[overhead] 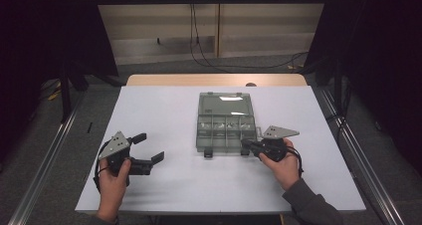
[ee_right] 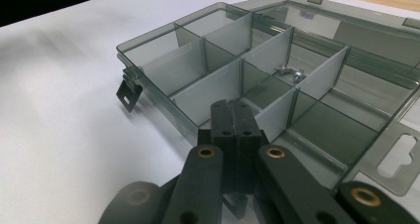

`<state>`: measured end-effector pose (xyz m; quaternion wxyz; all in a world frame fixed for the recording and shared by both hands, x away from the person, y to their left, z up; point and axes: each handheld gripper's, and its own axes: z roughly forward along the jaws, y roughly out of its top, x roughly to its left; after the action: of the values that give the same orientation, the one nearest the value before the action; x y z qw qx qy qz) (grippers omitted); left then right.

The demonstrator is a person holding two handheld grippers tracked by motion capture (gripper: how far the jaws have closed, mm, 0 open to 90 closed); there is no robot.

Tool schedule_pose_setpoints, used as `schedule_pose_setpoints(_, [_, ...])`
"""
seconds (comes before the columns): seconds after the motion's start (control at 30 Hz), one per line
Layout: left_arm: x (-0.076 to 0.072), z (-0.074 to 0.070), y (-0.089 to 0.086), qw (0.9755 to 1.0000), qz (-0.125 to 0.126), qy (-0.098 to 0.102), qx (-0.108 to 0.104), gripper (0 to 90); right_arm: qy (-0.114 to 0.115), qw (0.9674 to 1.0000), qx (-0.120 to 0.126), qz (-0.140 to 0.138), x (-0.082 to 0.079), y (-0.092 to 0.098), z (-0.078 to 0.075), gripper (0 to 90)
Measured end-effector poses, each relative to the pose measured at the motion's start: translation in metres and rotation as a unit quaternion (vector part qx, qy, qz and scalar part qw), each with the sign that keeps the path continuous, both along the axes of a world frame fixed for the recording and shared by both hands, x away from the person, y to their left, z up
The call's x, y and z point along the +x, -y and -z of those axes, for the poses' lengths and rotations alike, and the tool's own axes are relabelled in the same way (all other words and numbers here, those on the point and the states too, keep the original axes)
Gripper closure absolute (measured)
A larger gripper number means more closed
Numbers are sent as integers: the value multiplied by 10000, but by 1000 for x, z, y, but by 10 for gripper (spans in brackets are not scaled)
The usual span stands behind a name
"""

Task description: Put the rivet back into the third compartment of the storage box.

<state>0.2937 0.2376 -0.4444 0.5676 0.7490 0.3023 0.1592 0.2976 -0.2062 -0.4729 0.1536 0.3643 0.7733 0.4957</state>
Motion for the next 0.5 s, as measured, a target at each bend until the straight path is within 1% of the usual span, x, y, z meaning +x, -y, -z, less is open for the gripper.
schedule_pose_setpoints(0.07, [2,0,4,10000,5,-26,12,33,13,10000,1,-7,0,0,0,900])
schedule_pose_setpoints(0.13, [5,0,8,10000,43,-55,-22,33,50,10000,-42,-32,0,-1,0,900])
schedule_pose_setpoints(0.17, [7,0,10,9999,65,-75,-85,33,68,10000,-59,-33,-1,-1,0,900])
schedule_pose_setpoints(0.23, [11,-1,16,9999,67,-65,-111,33,79,9999,-56,-56,0,-1,0,900])
schedule_pose_setpoints(0.27, [13,-1,19,9998,116,-66,-167,33,90,9999,-52,-54,0,-1,0,900])
schedule_pose_setpoints(0.3, [15,-2,22,9999,95,-46,-119,33,94,9999,-64,-52,0,-1,0,900])
schedule_pose_setpoints(0.33, [17,-2,26,9998,126,-66,-145,33,112,9999,-97,-53,-1,-1,0,900])
schedule_pose_setpoints(0.37, [19,-2,28,9998,159,-61,-100,33,124,9999,-108,-51,-1,-1,0,900])
schedule_pose_setpoints(0.43, [23,-2,35,9997,188,-60,-117,30,123,9999,-99,-47,-1,-1,0,900])
schedule_pose_setpoints(0.47, [25,-2,37,9997,205,-41,-80,30,123,9999,-92,-56,-1,-1,0,900])
schedule_pose_setpoints(0.5, [28,-2,41,9997,207,-58,-109,30,129,9999,-83,-53,-1,-1,1,900])
